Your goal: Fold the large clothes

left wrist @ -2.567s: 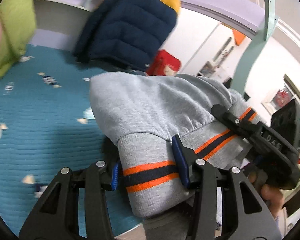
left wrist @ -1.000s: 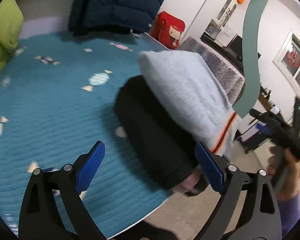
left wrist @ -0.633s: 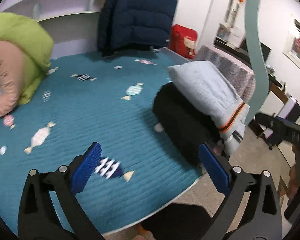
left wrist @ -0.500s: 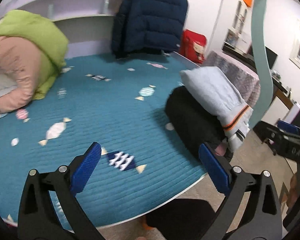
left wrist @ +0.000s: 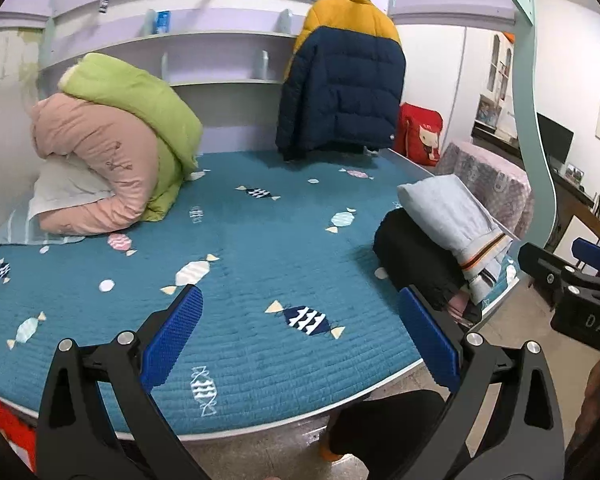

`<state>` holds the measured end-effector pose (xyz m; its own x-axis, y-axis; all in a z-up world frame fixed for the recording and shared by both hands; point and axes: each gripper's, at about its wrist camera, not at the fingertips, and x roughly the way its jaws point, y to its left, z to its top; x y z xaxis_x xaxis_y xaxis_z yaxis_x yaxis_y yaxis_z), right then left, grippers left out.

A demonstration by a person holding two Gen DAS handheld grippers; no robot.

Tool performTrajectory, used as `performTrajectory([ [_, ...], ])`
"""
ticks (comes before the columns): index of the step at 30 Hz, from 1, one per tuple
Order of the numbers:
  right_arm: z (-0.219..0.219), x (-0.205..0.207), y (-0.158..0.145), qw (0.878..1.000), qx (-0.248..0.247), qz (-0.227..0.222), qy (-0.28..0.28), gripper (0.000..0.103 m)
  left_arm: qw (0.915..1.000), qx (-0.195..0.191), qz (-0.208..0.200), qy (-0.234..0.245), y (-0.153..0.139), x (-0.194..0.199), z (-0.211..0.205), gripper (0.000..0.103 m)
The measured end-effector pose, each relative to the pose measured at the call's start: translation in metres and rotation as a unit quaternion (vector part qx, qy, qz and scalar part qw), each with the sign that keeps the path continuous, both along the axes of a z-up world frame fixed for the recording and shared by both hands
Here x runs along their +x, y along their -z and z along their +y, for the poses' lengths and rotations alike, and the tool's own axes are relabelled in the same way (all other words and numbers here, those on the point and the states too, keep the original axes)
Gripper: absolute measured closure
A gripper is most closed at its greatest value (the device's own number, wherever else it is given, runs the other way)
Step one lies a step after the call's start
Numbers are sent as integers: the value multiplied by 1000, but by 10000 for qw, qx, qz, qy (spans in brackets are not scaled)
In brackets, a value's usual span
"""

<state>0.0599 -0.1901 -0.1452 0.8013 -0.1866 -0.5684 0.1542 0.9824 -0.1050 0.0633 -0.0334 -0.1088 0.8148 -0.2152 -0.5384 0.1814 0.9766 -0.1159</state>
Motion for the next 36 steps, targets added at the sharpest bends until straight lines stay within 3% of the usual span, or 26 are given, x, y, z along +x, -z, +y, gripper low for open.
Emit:
performTrajectory([
  [9,38,-48,-26,9979,29,-452,-469,8,9972,93,-466,-582,-35,-57,34,5],
  [17,60,-79,-48,9926,67,-846,-872,8,9929,237,-942,-686,-65,-100,43,5],
  [36,70,-117,-70,9854,109,-1370,-1007,8,9844,248,-1463,-944,-99,-142,56,5],
])
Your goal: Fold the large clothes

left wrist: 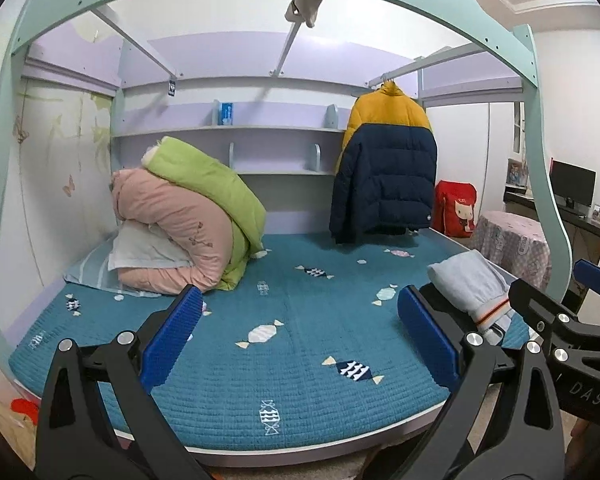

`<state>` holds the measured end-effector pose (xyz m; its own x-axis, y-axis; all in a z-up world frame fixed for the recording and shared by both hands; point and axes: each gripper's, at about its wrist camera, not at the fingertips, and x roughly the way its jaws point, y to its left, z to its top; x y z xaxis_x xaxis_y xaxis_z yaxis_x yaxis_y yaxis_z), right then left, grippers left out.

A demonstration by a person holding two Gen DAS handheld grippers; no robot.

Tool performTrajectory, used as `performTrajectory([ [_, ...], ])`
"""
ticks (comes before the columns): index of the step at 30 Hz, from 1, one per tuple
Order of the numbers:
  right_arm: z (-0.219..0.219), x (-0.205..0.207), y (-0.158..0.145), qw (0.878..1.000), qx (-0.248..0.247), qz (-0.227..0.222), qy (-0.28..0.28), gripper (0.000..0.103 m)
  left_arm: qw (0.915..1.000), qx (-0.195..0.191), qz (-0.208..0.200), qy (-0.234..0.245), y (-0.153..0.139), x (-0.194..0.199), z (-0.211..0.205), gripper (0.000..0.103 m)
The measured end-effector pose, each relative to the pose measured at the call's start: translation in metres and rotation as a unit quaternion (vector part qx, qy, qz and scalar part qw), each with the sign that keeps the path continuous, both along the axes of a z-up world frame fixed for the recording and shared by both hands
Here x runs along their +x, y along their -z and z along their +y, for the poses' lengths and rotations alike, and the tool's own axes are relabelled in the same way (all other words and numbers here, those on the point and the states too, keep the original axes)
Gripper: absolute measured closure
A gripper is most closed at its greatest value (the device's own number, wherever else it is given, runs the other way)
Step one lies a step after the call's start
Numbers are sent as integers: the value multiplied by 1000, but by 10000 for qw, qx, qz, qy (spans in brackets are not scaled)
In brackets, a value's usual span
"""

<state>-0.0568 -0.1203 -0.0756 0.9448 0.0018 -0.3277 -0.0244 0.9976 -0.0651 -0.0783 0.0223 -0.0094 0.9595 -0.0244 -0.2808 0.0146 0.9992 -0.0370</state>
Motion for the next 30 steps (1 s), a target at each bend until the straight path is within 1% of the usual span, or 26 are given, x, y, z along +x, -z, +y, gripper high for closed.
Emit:
performTrajectory([
  [11,0,-3,-3,9999,94,-82,-40,8,9998,85,-150,-124,-4,-6,-2,5],
  [30,3,-2,0,9999,88,-72,-14,8,9998,77,-126,-126,-4,-6,-2,5],
])
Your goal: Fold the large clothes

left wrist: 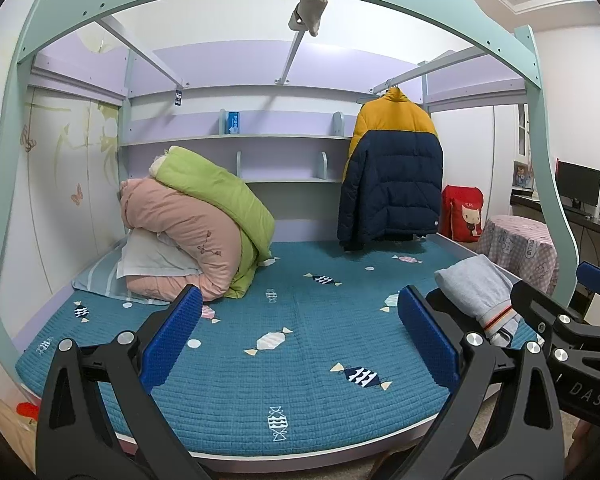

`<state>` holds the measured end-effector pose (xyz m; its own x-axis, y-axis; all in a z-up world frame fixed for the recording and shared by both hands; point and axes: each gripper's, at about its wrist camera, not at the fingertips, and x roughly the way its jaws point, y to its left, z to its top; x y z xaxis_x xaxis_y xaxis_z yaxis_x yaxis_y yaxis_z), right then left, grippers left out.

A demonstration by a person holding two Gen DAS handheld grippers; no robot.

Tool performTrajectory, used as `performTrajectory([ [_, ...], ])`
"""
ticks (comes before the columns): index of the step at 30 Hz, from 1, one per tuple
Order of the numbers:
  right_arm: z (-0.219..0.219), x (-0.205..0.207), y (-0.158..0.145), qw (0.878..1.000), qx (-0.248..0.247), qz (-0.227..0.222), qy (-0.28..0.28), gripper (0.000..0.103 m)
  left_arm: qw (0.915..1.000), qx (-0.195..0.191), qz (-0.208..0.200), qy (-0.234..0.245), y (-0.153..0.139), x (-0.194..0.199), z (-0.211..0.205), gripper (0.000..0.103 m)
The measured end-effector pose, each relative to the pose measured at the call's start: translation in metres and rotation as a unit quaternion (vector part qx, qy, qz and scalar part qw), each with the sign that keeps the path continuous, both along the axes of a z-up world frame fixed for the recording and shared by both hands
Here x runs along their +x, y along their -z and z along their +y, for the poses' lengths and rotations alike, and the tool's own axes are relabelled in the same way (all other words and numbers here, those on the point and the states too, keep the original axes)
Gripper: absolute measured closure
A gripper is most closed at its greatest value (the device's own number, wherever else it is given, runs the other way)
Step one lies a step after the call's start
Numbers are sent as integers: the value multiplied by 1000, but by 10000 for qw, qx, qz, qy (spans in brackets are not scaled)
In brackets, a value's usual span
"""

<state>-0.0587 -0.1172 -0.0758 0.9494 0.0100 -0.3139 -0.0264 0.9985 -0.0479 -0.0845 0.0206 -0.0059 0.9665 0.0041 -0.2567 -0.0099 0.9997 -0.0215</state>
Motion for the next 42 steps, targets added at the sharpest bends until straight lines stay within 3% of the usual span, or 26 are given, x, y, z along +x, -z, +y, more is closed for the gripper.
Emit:
performTrajectory([
  [42,-9,0,5,9999,73,75,26,8,9999,95,-76,-19,2,11,-3,5],
])
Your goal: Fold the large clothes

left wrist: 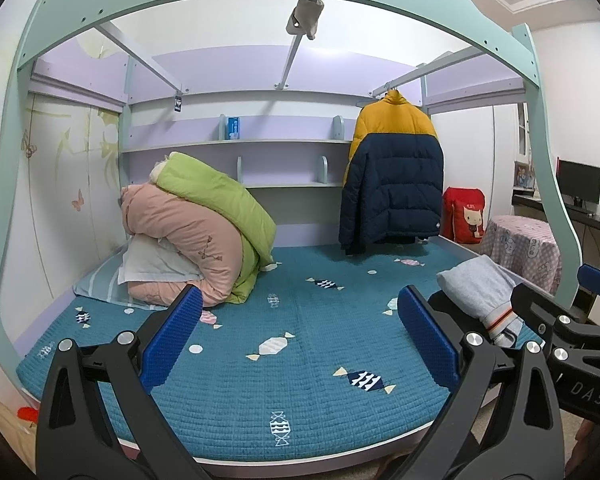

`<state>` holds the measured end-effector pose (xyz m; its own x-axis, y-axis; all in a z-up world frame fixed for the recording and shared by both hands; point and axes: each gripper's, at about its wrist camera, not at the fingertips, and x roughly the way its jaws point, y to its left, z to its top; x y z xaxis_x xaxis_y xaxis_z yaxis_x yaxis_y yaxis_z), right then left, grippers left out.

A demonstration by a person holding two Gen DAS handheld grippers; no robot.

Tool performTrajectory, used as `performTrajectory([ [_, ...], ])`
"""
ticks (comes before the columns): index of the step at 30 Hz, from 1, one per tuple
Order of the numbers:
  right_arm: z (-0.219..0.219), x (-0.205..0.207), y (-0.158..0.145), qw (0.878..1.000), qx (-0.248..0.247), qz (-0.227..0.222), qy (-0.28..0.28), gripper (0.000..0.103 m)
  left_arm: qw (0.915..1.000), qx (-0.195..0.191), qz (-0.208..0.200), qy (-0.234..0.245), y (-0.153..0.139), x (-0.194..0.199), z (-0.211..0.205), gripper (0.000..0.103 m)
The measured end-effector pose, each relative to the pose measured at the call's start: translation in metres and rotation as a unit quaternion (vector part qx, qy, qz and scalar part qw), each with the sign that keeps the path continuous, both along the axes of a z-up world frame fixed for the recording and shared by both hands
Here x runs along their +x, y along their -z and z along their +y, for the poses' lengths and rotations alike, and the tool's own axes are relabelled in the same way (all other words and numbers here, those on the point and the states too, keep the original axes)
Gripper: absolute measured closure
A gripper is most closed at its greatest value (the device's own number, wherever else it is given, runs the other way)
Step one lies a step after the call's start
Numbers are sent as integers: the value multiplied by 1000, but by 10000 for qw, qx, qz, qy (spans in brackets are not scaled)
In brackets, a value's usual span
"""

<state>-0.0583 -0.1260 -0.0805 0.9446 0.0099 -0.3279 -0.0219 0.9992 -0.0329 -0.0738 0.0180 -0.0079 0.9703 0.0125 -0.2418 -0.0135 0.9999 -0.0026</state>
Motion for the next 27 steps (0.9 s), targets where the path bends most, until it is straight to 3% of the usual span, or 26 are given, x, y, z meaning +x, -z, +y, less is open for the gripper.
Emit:
performTrajectory([
  [27,0,4,-2,10000,6,32,12,8,10000,-9,-32,13,3,0,0,5],
])
